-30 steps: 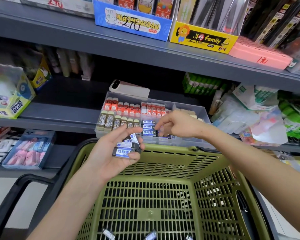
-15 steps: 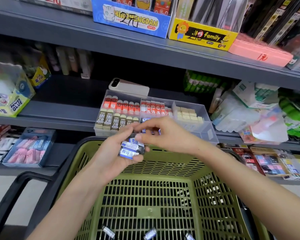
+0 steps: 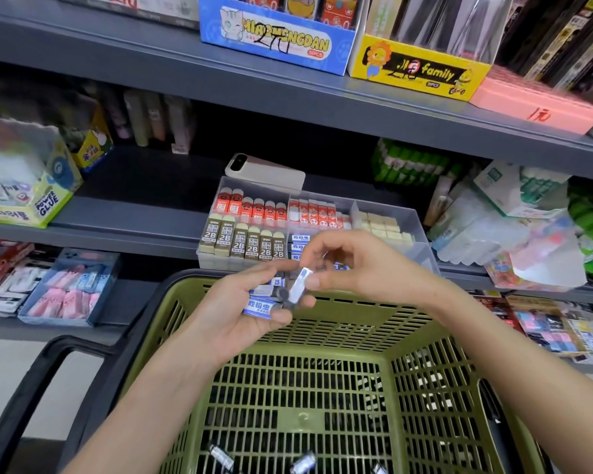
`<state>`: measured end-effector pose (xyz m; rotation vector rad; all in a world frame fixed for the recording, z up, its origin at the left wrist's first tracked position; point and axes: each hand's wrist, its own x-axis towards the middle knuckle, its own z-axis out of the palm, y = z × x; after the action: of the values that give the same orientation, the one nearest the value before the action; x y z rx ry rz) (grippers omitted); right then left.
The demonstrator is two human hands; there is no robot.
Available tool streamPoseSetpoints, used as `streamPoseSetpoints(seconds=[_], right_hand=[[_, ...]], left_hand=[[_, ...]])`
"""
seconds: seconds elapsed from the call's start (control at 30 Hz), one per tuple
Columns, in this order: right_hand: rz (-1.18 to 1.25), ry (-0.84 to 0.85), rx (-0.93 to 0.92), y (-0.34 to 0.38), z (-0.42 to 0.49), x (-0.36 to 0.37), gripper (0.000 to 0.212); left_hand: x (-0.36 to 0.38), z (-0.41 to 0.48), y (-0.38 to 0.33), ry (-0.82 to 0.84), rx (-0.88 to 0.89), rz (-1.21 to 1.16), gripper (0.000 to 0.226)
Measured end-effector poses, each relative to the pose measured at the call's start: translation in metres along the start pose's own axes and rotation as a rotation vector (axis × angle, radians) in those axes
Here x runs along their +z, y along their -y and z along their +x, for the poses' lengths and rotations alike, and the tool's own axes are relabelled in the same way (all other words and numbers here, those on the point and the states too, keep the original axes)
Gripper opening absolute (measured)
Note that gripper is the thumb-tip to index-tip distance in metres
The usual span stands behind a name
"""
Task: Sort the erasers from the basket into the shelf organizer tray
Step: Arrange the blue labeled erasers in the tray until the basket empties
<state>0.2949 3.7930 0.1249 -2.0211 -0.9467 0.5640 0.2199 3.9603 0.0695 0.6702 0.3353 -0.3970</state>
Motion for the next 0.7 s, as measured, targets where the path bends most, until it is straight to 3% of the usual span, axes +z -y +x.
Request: streamPoseSetpoints(seconds=[0.13, 0.2, 0.3, 0.7], right_hand=[[0.091, -0.274, 0.177, -0.013, 0.004, -0.028, 0.008], [-0.036, -0.351, 0.282, -0.026, 0.007, -0.034, 0.008], [-0.312, -0.361, 0.367, -0.041, 0.01, -0.029, 0.009], [-0.767, -0.374, 0.292, -0.065, 0.013, -0.013, 0.017]], left_hand=[[-0.005, 0.0, -0.003, -0.014, -0.009, -0.001, 0.033], [-0.006, -0.002, -0.002, -0.004, -0.013, 0.008, 0.031], [-0.006, -0.002, 0.0, 0.014, -0.008, 0.006, 0.031], [-0.005, 0.0, 0.005, 0.054, 0.048, -0.051, 0.03]])
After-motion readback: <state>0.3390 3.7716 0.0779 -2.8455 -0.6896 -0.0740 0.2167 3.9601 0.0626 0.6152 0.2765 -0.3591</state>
